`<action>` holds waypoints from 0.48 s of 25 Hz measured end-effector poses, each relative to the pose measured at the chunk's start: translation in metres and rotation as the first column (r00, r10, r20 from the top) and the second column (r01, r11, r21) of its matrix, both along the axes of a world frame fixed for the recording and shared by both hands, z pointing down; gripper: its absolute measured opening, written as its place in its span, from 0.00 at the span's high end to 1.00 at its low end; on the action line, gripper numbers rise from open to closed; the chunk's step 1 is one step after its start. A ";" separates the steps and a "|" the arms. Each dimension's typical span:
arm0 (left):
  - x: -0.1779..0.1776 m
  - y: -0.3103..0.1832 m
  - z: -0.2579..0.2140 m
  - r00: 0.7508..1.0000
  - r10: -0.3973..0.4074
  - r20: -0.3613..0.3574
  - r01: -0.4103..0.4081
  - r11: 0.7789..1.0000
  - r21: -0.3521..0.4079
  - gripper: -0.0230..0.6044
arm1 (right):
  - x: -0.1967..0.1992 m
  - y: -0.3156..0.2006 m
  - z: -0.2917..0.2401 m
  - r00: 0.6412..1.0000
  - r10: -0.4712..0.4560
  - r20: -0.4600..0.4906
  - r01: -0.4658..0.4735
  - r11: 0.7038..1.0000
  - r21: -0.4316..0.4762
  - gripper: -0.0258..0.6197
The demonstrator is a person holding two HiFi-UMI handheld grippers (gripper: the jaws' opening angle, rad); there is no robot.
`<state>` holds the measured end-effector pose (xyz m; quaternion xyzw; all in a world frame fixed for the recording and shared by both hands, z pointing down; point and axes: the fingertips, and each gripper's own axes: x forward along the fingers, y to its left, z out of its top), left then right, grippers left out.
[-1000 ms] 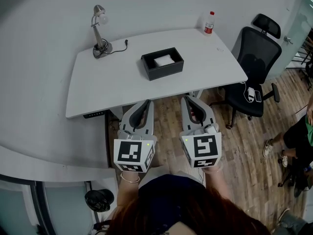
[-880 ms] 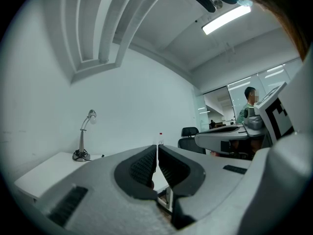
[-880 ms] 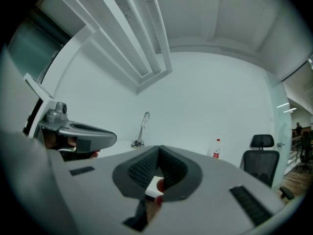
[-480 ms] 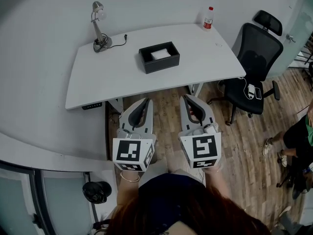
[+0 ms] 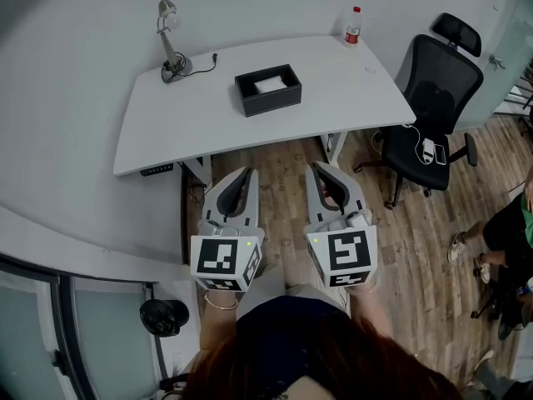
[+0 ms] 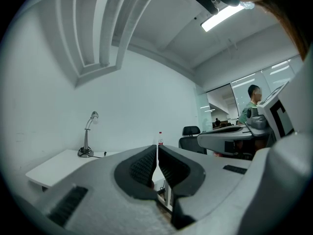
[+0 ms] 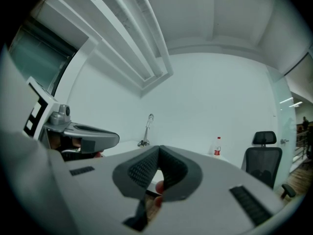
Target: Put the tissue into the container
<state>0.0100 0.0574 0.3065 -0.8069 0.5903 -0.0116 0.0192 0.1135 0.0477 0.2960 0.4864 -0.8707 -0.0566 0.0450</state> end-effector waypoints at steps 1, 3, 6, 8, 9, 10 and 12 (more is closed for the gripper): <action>0.001 0.003 0.000 1.000 -0.002 0.000 0.002 1.000 -0.001 0.92 | 0.001 0.003 0.000 1.000 -0.002 0.001 0.002 1.000 0.001 0.93; 0.005 0.008 0.002 1.000 -0.005 0.003 0.005 1.000 -0.003 0.92 | 0.004 0.008 0.001 1.000 -0.006 0.007 0.006 1.000 0.005 0.93; 0.009 0.017 0.001 1.000 -0.007 0.008 0.007 1.000 -0.003 0.92 | 0.007 0.015 0.001 1.000 -0.014 0.024 0.014 1.000 0.005 0.93; 0.009 0.021 0.001 1.000 -0.010 0.010 0.010 1.000 -0.004 0.92 | 0.007 0.019 0.000 0.999 -0.022 0.033 0.022 1.000 0.004 0.93; 0.010 0.023 0.001 1.000 -0.012 0.009 0.012 1.000 -0.005 0.92 | 0.008 0.021 0.000 0.999 -0.026 0.036 0.026 1.000 0.006 0.93; 0.011 0.026 0.002 1.000 -0.013 0.009 0.013 1.000 -0.006 0.92 | 0.008 0.023 0.000 0.999 -0.027 0.036 0.027 1.000 0.008 0.93; 0.012 0.029 0.002 1.000 -0.014 0.010 0.014 1.000 -0.008 0.92 | 0.009 0.026 -0.001 0.999 -0.027 0.031 0.027 1.000 0.014 0.93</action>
